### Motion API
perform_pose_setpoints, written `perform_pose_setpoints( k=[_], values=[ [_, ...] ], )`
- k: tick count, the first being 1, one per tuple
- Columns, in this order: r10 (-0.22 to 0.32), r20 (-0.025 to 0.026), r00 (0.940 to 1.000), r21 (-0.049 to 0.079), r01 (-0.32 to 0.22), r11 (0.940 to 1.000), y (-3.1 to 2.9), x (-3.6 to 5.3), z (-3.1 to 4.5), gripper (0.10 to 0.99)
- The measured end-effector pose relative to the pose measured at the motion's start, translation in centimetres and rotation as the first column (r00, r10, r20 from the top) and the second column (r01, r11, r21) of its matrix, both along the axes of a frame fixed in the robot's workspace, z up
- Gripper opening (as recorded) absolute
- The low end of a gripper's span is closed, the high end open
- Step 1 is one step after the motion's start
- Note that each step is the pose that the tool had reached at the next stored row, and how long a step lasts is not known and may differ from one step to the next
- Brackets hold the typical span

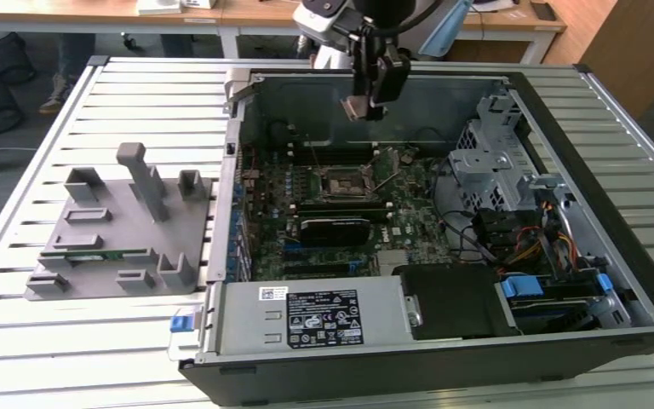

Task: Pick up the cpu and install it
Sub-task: 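Place the cpu into insertion slot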

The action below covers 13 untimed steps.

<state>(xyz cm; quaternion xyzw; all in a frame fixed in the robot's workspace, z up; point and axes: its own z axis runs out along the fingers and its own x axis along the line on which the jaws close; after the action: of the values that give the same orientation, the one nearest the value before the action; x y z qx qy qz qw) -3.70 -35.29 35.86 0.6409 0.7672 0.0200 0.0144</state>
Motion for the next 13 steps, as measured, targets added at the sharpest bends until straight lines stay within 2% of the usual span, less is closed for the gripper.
perform_pose_setpoints(
  k=[5,7,9,13],
  values=[
    [-0.080,0.0005,0.9968,-0.003,0.080,0.9968,0.01,0.00,-0.11,0.525],
    [-0.090,0.0021,0.9960,-0.012,0.090,0.9959,0.04,0.00,-0.14,0.525],
    [-0.090,0.0032,0.9959,-0.023,0.090,0.9957,0.36,0.02,-0.24,0.525],
    [-0.090,0.0061,0.9959,-0.024,0.090,0.9956,0.47,-0.01,-0.96,0.525]
  ],
)
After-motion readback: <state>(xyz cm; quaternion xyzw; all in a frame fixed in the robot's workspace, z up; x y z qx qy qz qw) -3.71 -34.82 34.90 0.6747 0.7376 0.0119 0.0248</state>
